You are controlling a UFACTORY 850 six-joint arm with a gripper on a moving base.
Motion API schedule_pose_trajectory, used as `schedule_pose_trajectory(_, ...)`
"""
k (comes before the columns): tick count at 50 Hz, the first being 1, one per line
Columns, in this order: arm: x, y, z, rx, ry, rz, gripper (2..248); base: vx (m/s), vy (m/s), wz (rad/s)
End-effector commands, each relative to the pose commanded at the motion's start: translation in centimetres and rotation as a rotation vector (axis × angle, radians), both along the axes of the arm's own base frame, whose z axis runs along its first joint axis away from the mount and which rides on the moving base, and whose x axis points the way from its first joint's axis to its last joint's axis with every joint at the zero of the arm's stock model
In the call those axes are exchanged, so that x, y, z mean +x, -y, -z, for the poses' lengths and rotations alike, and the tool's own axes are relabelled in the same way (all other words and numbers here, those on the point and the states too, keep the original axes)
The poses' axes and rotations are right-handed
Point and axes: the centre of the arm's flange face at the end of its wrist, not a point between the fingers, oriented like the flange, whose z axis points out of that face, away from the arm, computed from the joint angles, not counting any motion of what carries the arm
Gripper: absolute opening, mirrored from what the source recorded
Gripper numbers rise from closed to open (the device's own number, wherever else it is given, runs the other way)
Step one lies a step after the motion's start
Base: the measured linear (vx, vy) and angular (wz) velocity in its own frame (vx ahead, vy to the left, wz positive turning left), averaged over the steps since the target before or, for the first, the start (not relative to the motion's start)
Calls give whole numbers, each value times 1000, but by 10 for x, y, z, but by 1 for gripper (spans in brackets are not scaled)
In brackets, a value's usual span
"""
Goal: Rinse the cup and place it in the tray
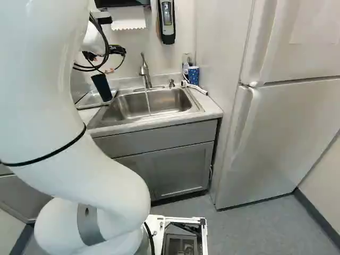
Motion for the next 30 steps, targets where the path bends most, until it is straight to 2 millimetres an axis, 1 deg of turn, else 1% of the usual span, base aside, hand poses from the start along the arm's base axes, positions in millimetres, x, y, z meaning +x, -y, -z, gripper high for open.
schedule_pose_trajectory(16,-2,25,0,0,0,43,247,0,0,0)
schedule_pose_trajectory(30,5,47,0,0,0,85,247,0,0,0)
